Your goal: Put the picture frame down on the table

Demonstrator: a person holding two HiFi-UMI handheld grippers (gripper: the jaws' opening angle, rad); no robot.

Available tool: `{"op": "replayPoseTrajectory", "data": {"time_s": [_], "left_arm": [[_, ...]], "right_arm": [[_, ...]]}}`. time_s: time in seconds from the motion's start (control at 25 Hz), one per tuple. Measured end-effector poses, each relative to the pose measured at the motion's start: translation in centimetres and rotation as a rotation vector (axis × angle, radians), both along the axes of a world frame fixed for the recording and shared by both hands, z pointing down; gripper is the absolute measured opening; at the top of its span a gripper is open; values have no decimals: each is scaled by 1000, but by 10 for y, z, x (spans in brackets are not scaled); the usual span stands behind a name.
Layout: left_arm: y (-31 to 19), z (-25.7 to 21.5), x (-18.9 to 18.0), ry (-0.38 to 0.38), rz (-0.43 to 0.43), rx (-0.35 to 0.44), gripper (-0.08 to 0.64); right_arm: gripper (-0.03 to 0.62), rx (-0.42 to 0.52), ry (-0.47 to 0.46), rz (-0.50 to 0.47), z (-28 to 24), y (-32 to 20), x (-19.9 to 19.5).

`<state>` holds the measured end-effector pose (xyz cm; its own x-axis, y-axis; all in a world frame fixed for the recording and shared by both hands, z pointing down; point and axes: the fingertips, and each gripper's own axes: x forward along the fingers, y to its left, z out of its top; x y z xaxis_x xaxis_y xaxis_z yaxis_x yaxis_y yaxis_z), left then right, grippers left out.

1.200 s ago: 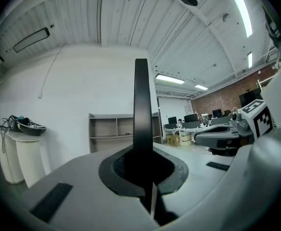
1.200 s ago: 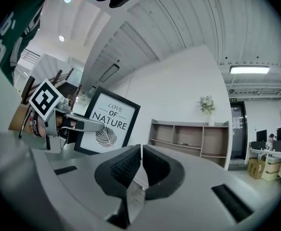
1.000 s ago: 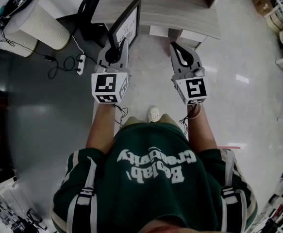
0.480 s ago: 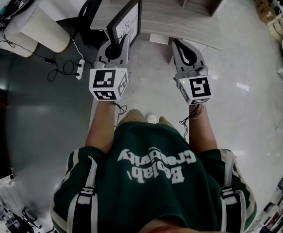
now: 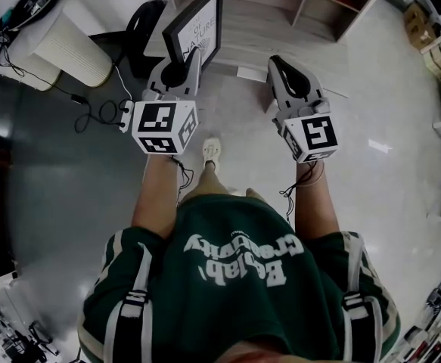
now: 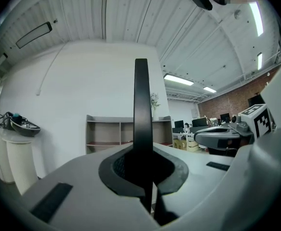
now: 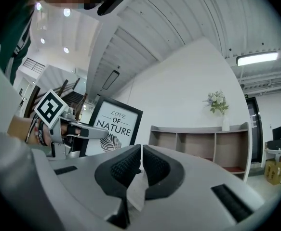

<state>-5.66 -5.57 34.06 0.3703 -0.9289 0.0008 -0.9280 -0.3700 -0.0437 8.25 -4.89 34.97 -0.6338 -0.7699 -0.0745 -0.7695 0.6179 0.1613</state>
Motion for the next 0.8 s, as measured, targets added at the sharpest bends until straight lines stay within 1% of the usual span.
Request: {"op": "replayPoseTrajectory", "data": {"time_s": [0.2, 0.48, 0.64, 0.8], "left_arm": [[-44, -16, -6, -3, 16, 1, 28], [-114, -37, -12, 5, 75, 3, 28], [-151, -54, -19, 6, 102, 23, 26], [-180, -74, -20, 2, 126, 51, 27]], "right_arm": [[38, 19, 14, -4, -15, -41, -14], [38, 37, 28, 44, -35, -110, -22], [38, 45, 25, 71, -48, -149, -26], [38, 72, 21, 86, -67, -176, -27]]}}
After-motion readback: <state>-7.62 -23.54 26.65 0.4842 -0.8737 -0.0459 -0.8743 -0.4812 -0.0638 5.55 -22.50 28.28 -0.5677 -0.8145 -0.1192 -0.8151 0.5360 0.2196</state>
